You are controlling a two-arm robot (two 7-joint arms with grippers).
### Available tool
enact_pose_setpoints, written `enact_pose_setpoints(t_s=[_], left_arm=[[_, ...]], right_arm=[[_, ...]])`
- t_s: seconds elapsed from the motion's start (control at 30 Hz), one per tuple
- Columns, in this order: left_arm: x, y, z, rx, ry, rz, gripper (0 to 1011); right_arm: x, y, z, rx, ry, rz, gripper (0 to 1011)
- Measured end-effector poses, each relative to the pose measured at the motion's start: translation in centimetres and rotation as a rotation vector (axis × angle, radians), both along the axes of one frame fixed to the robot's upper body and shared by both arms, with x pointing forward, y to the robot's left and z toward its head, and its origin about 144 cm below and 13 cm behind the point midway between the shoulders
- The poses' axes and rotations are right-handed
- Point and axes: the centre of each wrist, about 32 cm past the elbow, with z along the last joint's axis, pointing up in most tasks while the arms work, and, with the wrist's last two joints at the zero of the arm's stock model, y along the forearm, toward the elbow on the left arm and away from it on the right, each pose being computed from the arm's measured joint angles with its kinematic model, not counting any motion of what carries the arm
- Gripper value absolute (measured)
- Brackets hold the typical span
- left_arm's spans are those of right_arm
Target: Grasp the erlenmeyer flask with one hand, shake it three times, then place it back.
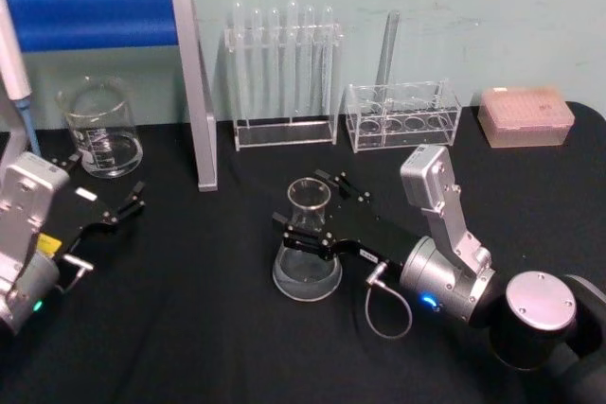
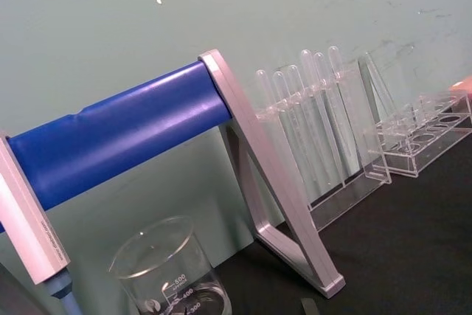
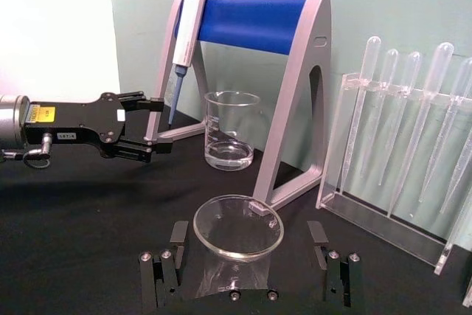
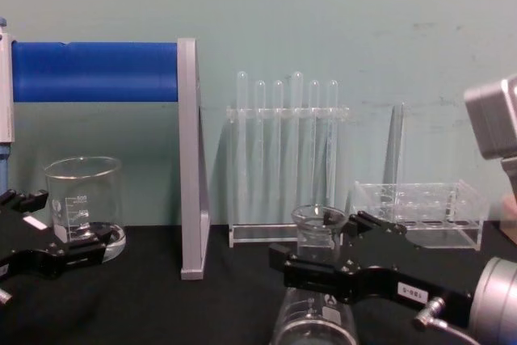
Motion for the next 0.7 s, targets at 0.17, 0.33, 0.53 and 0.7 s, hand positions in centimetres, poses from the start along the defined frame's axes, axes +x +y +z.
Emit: enact_pose_setpoints(t_s=[0.17, 0.33, 0.53, 0.7], left_arm=[[0.00, 0.00, 0.00, 0.000, 0.000, 0.000, 1001], [0.00, 0.00, 0.00, 0.000, 0.000, 0.000, 1001], [0.00, 0.00, 0.00, 0.000, 0.000, 0.000, 1001], [0.00, 0.00, 0.00, 0.000, 0.000, 0.000, 1001]], right_arm=[[-0.01, -0.02, 0.00, -0.001, 0.000, 0.000, 993], [-0.03, -0.02, -0.01, -0.001, 0.000, 0.000, 886], [-0.05, -0.02, -0.02, -0.001, 0.001, 0.000, 747], [-0.07, -0.02, -0.03, -0.001, 0.001, 0.000, 572]])
